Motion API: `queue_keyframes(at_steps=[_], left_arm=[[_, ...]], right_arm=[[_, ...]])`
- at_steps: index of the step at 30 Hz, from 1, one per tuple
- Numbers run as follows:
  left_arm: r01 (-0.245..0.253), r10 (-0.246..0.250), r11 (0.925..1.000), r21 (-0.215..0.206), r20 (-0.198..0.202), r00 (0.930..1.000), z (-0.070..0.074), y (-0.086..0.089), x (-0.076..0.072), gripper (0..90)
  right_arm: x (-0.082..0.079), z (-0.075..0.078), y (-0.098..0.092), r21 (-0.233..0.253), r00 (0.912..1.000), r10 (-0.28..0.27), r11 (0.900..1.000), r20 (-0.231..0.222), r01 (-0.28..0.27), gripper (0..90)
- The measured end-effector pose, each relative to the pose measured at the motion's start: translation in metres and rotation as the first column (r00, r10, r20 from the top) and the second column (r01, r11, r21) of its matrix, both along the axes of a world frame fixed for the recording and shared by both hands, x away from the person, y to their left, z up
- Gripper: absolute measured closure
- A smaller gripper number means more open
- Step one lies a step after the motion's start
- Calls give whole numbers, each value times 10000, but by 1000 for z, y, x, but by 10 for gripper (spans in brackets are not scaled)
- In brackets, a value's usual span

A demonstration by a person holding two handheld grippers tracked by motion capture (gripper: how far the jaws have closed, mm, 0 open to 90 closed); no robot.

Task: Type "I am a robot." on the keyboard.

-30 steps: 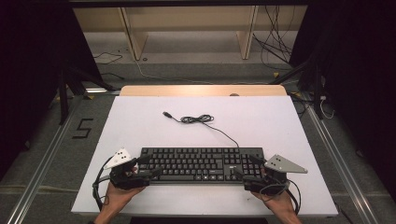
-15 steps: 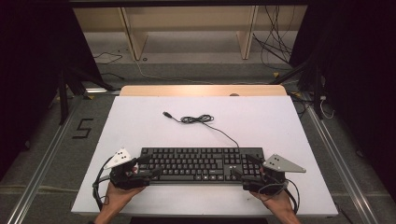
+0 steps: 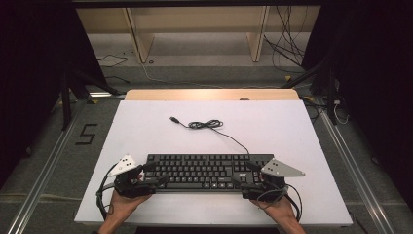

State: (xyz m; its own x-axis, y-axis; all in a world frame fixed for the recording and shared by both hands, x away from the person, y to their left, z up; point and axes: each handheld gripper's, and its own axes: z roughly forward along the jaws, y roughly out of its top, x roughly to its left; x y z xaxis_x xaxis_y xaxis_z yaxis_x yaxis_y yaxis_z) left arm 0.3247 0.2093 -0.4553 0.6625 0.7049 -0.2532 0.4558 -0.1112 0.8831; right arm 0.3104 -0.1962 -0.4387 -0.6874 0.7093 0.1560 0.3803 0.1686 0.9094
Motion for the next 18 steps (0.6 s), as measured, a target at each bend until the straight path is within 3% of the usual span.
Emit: queue_keyframes(at_steps=[18], left_arm=[[-72, 72, 10000, -65, -17, 10000, 0, 0, 0, 247]], right_arm=[[20, -1, 30, -371, 9986, 424, 9984, -318, -435, 250]])
